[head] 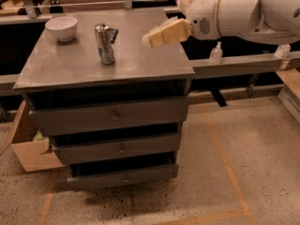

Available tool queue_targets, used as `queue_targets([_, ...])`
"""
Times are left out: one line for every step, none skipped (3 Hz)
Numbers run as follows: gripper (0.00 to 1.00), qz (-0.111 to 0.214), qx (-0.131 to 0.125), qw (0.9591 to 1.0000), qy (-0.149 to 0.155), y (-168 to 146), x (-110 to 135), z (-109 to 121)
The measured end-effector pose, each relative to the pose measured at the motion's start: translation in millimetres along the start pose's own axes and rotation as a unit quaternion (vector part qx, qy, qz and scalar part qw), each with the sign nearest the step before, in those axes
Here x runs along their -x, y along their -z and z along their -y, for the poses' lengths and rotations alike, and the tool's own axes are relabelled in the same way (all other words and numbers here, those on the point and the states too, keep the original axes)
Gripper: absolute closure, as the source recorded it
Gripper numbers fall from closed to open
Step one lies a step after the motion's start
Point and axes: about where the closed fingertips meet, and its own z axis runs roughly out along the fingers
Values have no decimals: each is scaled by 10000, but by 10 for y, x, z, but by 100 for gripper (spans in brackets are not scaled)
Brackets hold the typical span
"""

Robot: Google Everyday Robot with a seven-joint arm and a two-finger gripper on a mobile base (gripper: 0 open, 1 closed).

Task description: Move redbull can near white bowl

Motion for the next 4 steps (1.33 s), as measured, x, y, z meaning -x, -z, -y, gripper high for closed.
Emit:
queue_targets([0,127,-338,9993,-10,-491,147,39])
queue_targets([0,207,-456,9987,-84,-706,244,51])
queue_targets([0,193,-386,9991,-17,-772,62,-127])
queue_targets([0,372,-520,9979,26,-1199,-191,-110])
